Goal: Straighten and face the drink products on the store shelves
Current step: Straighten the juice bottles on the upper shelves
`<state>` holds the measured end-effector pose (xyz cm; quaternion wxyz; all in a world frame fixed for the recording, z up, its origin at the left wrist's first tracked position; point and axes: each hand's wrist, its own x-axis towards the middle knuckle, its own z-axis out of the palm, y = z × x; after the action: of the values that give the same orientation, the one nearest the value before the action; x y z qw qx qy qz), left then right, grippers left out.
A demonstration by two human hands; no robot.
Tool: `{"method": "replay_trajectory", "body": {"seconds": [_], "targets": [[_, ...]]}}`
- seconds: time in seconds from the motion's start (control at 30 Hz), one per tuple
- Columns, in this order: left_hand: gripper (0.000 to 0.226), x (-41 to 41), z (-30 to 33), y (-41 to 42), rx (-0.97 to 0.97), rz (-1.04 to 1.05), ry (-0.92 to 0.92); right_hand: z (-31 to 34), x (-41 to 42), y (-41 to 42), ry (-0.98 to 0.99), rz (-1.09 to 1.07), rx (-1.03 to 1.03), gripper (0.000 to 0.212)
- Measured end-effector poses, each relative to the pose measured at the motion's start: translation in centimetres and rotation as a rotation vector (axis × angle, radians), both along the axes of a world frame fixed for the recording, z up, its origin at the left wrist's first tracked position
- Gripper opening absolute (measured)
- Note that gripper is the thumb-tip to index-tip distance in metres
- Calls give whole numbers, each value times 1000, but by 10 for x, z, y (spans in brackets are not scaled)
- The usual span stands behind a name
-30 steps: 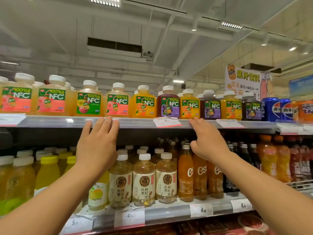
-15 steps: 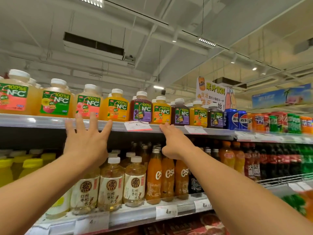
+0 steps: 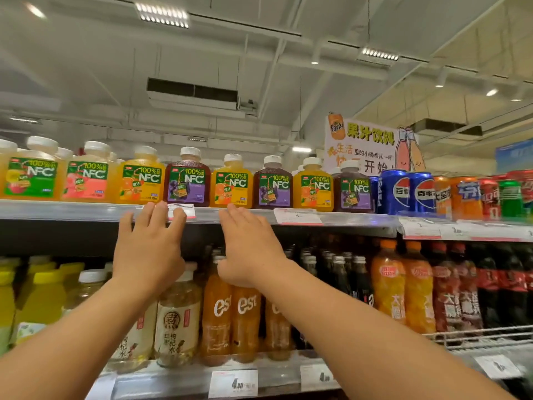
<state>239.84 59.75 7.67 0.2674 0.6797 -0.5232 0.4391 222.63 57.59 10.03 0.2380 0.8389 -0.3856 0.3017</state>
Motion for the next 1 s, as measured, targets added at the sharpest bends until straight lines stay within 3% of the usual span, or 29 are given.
{"method": "replay_trajectory", "body": {"seconds": [0.07, 0.13, 0.23, 0.43, 0.57, 0.73, 0.9, 1.0], "targets": [[80, -3, 0, 0, 8, 26, 13, 6, -24, 2, -26, 124, -90, 61], [77, -3, 0, -1, -2, 34, 11, 12, -47, -5, -83, 112, -299, 37], [75, -5, 0, 0, 3, 43, 23, 11, -73, -21, -175, -17, -313, 44], [67, -20, 9, -4, 9, 18, 87, -17, -76, -43, -180, -131, -315, 51], [79, -32, 4, -18, 31, -138, -87, -17, -69, -45, -225, -179, -340, 49], [79, -40, -3, -23, -17, -276, -76, -16, -72, -42, -241, -148, -353, 47], [81, -36, -4, -30, -107, -351, -98, 10, -88, -27, -168, -47, -157, 43], [81, -36, -4, -30, -131, -357, -110, 34, -105, -32, -234, 2, -82, 28]]}}
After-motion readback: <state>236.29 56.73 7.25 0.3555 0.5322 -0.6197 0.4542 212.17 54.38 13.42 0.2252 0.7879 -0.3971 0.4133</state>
